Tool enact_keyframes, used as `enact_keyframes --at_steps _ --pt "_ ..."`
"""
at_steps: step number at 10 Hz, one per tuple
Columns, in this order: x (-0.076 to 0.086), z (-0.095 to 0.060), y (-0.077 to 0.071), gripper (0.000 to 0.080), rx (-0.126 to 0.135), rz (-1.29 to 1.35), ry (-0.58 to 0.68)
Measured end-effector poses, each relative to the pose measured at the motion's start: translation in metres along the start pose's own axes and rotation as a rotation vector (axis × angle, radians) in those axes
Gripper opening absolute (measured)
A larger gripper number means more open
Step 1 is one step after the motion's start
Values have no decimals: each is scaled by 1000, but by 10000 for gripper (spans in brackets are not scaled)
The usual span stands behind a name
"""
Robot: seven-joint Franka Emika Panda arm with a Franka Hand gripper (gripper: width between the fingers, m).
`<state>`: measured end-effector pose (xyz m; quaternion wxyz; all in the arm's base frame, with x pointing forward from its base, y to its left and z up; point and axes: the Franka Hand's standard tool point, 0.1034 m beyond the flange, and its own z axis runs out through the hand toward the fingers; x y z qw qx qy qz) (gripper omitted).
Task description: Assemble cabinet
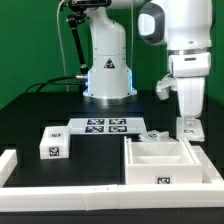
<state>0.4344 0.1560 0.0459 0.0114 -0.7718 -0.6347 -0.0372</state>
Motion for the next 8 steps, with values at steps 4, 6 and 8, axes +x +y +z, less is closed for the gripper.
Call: enact_keyframes --at_steps 4,6,8 --pt "-38 -3 11 70 -1 -13 -9" --pt "-38 -2 10 70 2 -14 -9" --pt "-44 -6 18 70 -4 -108 -10"
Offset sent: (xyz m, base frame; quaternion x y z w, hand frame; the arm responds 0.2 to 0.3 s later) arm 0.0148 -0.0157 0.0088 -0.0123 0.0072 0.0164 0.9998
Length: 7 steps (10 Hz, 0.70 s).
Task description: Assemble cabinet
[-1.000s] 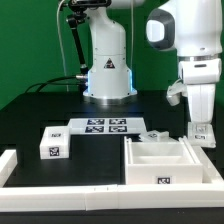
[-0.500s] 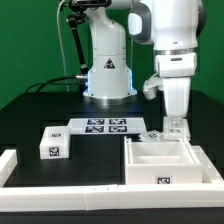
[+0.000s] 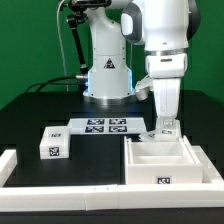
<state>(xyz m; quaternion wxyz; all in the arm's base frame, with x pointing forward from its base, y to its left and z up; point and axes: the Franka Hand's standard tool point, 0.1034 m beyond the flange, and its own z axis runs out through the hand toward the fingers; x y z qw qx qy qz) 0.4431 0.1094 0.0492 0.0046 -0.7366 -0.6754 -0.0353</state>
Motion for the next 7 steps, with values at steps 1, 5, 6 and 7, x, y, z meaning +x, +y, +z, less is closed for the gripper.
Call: enact_keyframes --at_steps 1,5,6,7 --pt "-3 -1 3 70 1 -9 -2" --pt "-4 0 3 70 5 -4 -3" --pt "-1 -2 6 70 1 -3 -2" --pt "1 -3 8 70 -3 -1 -1"
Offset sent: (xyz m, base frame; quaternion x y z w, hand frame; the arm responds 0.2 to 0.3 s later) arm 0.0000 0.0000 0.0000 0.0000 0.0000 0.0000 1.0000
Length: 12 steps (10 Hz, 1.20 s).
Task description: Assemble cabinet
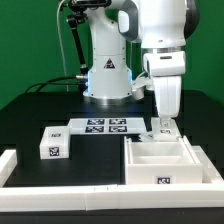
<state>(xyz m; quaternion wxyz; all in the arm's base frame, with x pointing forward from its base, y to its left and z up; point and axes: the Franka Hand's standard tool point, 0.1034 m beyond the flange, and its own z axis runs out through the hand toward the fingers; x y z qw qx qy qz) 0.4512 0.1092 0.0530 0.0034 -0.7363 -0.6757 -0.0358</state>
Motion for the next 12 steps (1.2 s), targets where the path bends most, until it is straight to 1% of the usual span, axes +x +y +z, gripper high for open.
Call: enact_keyframes --at_steps 2,7,10,11,12 --pt "5 -2 3 70 -8 15 3" --pt "3 -2 4 70 -7 26 3" --pt "6 1 7 70 -5 46 5" --pt "9 1 8 70 -10 53 9" --pt "8 1 8 70 -10 55 9"
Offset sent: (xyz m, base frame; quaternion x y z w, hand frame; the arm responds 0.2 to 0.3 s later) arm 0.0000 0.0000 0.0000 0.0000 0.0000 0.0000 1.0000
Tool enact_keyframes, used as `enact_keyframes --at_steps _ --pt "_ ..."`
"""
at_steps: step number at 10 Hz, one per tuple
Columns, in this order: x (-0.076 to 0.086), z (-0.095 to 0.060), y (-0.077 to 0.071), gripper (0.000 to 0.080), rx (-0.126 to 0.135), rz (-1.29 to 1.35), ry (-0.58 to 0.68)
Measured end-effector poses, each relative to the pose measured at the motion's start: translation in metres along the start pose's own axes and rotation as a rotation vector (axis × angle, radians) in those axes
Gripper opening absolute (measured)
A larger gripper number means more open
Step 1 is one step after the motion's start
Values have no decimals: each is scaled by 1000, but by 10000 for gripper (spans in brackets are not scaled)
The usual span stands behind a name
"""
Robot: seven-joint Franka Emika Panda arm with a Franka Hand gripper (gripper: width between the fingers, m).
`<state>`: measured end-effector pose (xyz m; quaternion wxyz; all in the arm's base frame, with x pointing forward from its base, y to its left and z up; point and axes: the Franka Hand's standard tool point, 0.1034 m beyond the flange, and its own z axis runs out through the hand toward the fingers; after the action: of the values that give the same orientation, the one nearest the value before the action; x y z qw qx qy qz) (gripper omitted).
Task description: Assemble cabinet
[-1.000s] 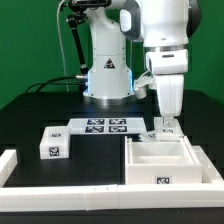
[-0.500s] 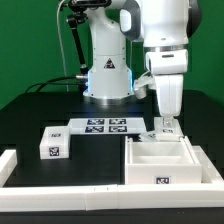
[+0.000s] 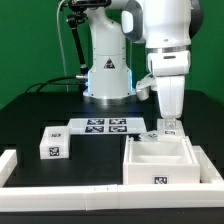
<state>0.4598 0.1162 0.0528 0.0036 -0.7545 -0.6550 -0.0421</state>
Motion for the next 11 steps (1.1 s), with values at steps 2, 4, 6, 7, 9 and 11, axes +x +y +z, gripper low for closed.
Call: enact_keyframes --at_steps 2,4,6,7,9,11 --pt "0 0 0 70 0 1 0" --pt "2 0 9 70 -4 4 3" --pt "4 2 24 70 -15 14 11" --pt "5 1 35 70 -23 23 16" --pt "4 1 45 70 -26 31 17" --pt "4 1 44 70 -26 31 17"
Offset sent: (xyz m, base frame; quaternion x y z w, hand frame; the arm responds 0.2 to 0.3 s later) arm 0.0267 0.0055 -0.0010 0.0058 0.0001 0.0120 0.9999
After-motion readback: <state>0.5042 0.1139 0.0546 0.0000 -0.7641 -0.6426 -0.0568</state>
